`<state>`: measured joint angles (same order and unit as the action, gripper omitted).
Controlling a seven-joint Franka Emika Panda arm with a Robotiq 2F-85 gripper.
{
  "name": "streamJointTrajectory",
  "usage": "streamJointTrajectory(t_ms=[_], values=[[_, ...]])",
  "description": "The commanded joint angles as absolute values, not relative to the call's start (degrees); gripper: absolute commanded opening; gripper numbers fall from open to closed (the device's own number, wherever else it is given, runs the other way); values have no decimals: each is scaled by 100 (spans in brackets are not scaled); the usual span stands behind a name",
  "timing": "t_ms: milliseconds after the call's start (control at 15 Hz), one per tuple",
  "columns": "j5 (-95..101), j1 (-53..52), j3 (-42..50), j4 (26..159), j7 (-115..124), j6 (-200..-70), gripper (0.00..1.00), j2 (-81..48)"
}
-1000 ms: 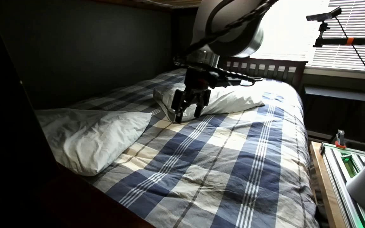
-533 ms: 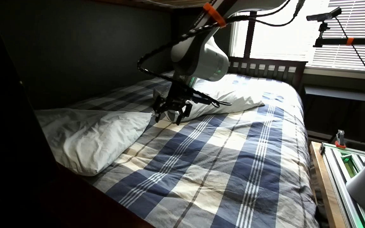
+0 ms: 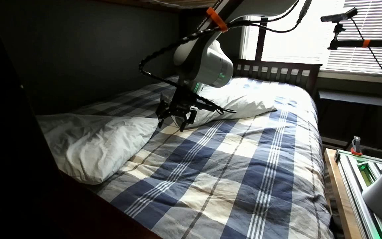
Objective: Move the pillow on the left to the right
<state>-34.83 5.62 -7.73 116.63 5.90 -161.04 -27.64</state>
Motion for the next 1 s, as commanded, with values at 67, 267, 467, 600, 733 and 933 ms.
streamJointTrajectory(t_ms=[67, 267, 467, 600, 733, 933], values=[[-3379, 486, -621, 11473, 809, -16244, 100, -2985], [-3602, 705, -776, 11012, 632, -16258, 100, -3358], [-3708, 844, -882, 10436, 606, -16299, 100, -3795], [-3694, 888, -907, 10046, 623, -16283, 100, -4094], [-3687, 926, -949, 9656, 625, -16332, 100, -4423], [-3877, 1040, -1159, 8960, 648, -16665, 100, -5070]])
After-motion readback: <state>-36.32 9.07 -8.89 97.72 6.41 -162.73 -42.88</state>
